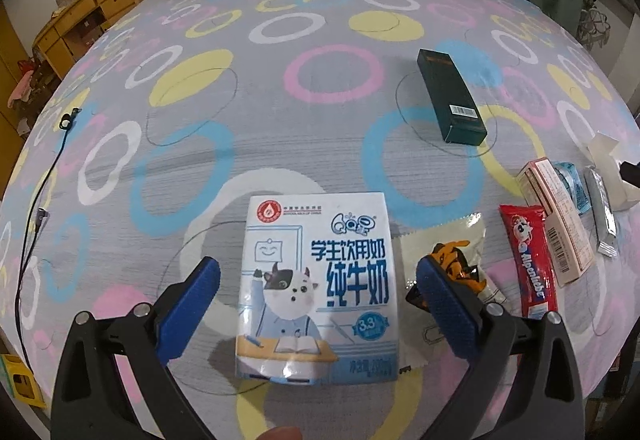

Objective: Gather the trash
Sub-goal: 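Move the left tool to the milk carton while the right tool approaches the white tray, then close the left tool on the milk carton while the right tool grasps the white tray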

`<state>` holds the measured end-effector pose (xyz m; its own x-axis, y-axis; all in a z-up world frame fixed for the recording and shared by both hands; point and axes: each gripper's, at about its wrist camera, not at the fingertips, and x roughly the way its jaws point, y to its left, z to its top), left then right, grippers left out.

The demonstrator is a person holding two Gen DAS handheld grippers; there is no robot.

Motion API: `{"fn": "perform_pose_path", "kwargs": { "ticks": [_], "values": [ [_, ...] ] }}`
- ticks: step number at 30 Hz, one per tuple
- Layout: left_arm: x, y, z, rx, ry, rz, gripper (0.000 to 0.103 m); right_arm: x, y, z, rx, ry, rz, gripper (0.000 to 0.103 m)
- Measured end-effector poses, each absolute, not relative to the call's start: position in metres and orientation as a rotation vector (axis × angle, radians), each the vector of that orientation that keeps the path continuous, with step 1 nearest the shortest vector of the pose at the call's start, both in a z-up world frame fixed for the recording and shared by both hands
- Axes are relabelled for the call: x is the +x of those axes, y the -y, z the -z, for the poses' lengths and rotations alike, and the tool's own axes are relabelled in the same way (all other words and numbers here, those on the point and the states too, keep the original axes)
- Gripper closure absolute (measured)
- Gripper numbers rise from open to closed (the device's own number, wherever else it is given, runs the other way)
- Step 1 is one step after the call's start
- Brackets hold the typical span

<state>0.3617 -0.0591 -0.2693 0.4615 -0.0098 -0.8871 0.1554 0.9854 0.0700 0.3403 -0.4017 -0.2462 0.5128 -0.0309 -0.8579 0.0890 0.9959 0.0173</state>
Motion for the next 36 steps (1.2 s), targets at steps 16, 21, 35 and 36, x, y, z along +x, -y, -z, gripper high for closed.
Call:
{"fn": "perform_pose_path", "kwargs": {
  "ticks": [16,21,35,36],
  "values": [
    [0.369,0.053,0.291,0.145,-1.128,0.107,0.007,0.364,0.404,0.269,0.024,-1.088,0.094,0.014],
    [0.368,0.051,0.295,0.111,-1.134,0.108,0.007,0.362,0.400,0.271,0.021,-1.104,0.080,0.023],
    [0.362,0.049,0.299,0.111,-1.117,0.121,0.007,0.366,0.402,0.279,-0.048,-1.132,0.191,0.053],
    [0.363,0.047,0.299,0.100,-1.120,0.125,0.007,0.365,0.403,0.277,-0.054,-1.131,0.209,0.056]
  ]
}}
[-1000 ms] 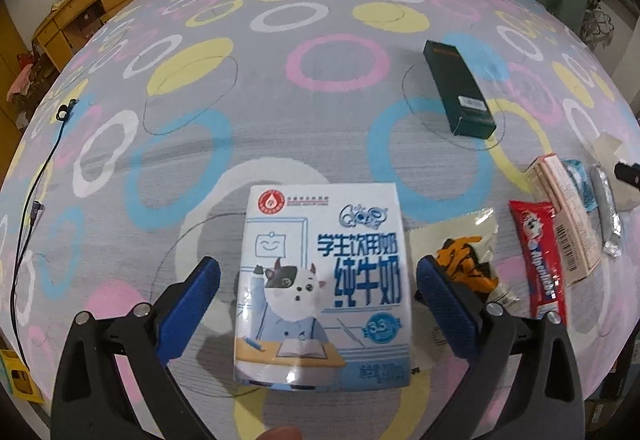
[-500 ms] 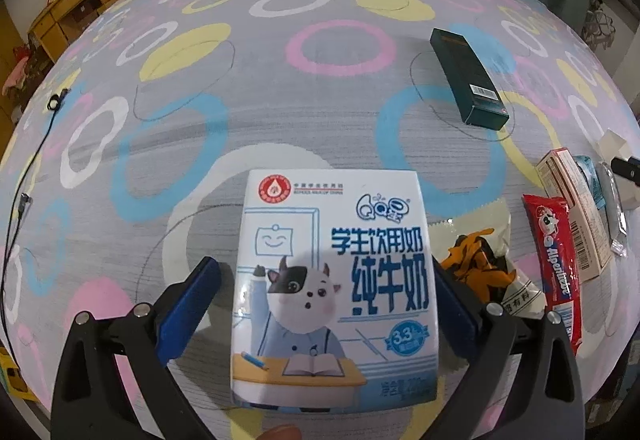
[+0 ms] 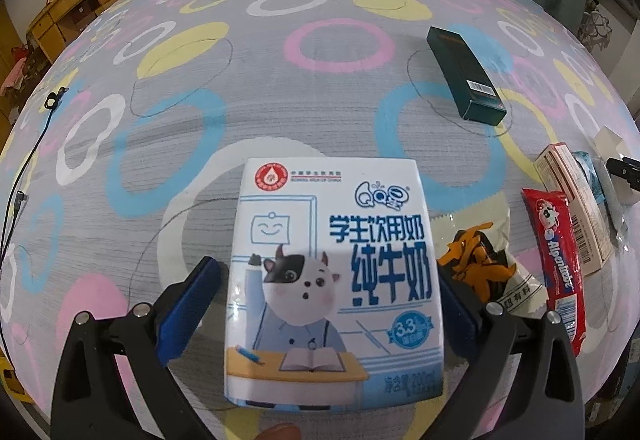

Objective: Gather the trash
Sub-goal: 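Close the left tool on the milk carton while the right tool grasps the white tray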

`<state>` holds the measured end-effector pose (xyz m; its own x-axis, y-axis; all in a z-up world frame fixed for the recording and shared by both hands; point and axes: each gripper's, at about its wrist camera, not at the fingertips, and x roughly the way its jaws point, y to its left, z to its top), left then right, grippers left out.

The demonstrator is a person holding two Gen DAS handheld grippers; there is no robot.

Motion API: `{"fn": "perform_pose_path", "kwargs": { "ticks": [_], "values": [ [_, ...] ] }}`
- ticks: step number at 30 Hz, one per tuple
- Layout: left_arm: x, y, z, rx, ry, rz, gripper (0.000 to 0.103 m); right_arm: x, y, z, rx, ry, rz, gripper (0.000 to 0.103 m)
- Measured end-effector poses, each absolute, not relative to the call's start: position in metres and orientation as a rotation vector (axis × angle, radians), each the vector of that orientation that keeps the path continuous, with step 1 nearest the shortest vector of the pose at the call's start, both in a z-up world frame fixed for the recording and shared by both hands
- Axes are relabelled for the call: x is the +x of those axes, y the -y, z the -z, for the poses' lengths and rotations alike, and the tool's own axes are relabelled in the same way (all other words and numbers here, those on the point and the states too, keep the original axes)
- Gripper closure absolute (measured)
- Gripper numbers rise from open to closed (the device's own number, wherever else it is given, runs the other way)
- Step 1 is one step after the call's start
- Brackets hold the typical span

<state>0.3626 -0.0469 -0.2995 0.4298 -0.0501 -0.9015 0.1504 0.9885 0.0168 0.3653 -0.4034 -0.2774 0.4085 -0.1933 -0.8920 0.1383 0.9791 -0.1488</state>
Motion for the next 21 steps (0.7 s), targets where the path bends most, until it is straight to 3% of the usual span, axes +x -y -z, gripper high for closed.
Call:
{"fn": "perform_pose_path", "kwargs": {
  "ticks": [15,17,18,21],
  "values": [
    [0.359,0.043,0.299,0.081,-1.106,0.134,0.012,0.362,0.394,0.280,-0.108,-1.121,0.252,0.058],
    [0.358,0.046,0.297,0.095,-1.093,0.137,0.026,0.362,0.393,0.280,-0.110,-1.121,0.256,0.058],
    [0.357,0.048,0.295,0.100,-1.087,0.139,0.040,0.363,0.393,0.280,-0.113,-1.121,0.258,0.059],
    [0.358,0.050,0.292,0.100,-1.089,0.144,0.039,0.364,0.393,0.280,-0.112,-1.120,0.262,0.059]
  ]
}}
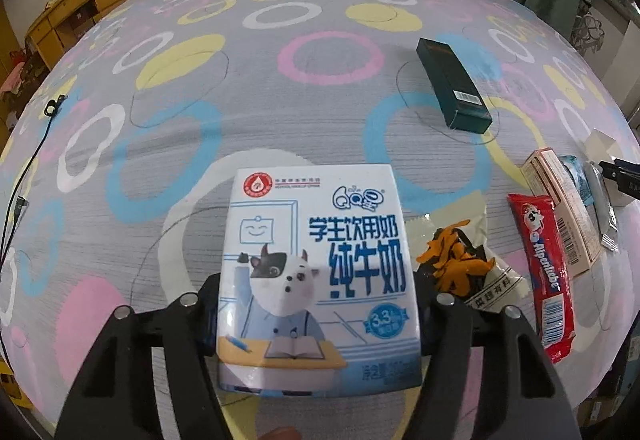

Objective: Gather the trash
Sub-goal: 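Close the left tool on the milk carton while the right tool grasps the white tray, then lift the carton with the left tool while the right tool carries the tray toward the bag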

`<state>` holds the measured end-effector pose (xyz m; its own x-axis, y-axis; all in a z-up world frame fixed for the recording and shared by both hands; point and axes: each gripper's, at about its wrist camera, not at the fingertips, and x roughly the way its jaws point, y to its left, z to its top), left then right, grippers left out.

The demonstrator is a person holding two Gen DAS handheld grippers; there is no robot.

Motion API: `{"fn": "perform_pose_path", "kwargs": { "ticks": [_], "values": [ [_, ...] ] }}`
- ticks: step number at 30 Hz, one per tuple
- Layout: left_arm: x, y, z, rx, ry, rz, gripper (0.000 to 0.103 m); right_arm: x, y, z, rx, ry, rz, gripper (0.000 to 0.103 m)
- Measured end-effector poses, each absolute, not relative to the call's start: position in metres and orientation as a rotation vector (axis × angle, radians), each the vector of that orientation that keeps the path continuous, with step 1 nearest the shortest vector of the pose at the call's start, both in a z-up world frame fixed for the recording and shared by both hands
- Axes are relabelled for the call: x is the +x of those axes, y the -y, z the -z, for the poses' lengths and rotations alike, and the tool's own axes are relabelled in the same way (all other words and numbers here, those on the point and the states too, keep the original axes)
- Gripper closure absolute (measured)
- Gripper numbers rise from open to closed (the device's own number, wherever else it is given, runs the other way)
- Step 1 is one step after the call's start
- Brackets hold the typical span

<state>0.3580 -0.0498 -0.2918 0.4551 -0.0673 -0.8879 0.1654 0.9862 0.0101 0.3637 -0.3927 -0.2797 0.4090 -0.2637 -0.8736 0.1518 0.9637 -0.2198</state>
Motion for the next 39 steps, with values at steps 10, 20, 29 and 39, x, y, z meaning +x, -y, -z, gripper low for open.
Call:
{"fn": "perform_pose_path", "kwargs": {
  "ticks": [10,20,29,39],
  "values": [
    [0.355,0.045,0.285,0.067,-1.093,0.153,0.040,0.363,0.394,0.275,-0.102,-1.107,0.265,0.062],
    [0.351,0.040,0.261,0.061,-1.040,0.158,0.040,0.358,0.400,0.259,-0.098,-1.077,0.281,0.063],
    [0.344,0.050,0.224,0.084,-0.975,0.178,0.040,0.338,0.393,0.222,-0.076,-1.021,0.262,0.064],
    [0.311,0.060,0.162,0.104,-0.899,0.207,0.040,0.293,0.372,0.137,-0.055,-0.928,0.210,0.064]
  ]
}}
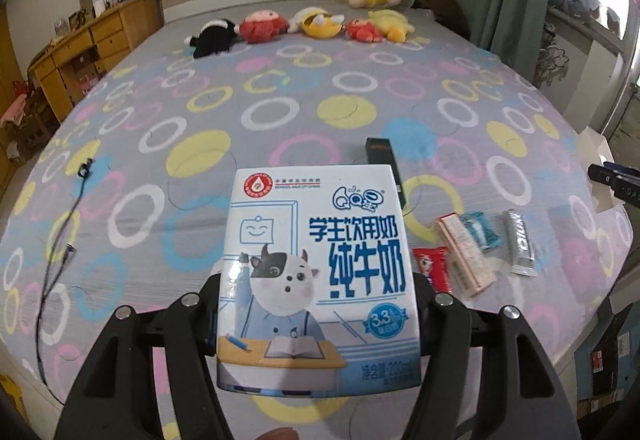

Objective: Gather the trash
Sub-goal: 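Lift the carton with the left tool while the right tool carries the tray toward the bag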

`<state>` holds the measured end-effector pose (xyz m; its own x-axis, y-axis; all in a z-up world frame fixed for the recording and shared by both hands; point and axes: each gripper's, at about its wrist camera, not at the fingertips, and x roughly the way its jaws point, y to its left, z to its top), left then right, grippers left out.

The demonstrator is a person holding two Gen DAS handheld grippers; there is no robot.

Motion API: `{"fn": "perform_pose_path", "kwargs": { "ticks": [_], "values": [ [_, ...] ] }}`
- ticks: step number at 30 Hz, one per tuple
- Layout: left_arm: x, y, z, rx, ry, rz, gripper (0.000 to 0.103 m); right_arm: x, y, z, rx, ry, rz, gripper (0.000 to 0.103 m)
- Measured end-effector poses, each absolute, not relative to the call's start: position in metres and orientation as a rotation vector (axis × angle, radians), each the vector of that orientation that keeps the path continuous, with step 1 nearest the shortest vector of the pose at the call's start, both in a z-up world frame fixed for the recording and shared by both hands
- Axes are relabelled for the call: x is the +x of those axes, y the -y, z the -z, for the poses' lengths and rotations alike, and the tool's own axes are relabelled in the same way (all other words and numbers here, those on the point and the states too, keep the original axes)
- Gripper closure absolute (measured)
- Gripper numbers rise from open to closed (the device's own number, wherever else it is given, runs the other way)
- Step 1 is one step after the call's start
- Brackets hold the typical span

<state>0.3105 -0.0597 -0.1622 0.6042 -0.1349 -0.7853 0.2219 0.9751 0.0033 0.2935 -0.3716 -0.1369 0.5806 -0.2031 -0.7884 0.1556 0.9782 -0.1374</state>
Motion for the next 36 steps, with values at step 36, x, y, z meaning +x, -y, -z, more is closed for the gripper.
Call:
{"fn": "perform_pose_path", "kwargs": {
  "ticks": [36],
  "values": [
    [0.125,0.035,0.052,0.133,-0.806,0.194,0.040,0.064,0.265,-0.003,-0.088,-0.741,-0.008,0.064]
  ]
}}
